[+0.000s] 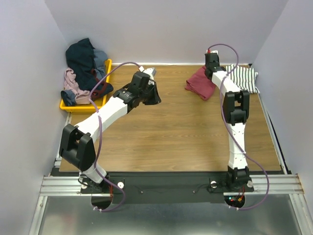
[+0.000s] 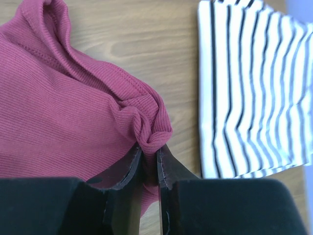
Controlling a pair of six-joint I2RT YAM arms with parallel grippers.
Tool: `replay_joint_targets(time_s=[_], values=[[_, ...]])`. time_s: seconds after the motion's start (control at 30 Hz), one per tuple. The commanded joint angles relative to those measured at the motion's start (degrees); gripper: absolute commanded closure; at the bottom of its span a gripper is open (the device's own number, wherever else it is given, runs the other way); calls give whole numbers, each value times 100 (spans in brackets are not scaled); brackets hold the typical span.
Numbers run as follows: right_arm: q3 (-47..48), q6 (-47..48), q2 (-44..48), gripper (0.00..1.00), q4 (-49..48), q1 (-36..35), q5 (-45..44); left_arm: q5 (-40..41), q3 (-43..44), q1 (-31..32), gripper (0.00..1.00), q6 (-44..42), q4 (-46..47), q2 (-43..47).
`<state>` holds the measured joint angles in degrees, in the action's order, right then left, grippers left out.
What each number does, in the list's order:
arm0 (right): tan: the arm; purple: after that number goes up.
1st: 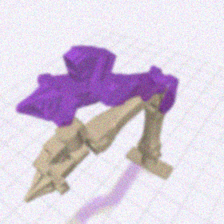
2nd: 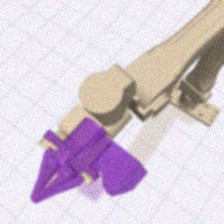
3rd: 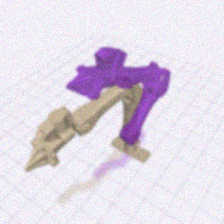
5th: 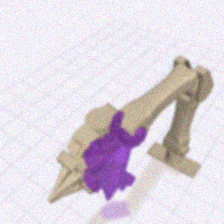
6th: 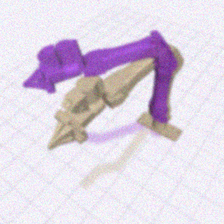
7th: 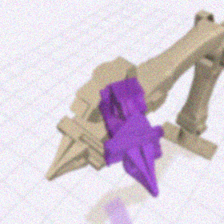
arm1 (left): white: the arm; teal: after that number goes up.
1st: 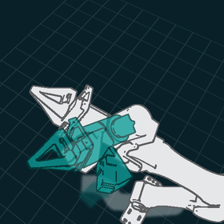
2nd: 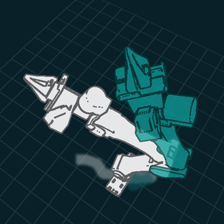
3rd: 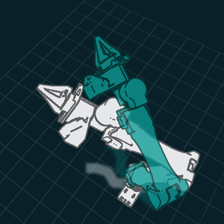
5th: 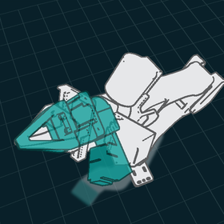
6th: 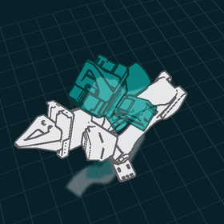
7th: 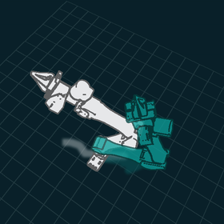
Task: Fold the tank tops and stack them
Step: Neatly place the folded tank top to the corner
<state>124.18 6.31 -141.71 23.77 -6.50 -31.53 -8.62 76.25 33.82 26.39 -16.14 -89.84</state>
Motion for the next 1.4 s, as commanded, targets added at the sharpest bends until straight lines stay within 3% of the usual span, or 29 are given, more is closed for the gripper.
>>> replay_joint_targets(time_s=[0.0, 0.37, 1.37], values=[[624, 810, -181, 91, -21, 105, -547, -262, 39, -95, 80, -345, 137, 99], [1302, 1364, -182, 92, -109, 439, -662, -623, -189, -341, 80, -416, 252, 11], [124, 1673, 829, 94, -1621, 940, -1127, -1308, -365, -377, 80, -451, 383, -191]])
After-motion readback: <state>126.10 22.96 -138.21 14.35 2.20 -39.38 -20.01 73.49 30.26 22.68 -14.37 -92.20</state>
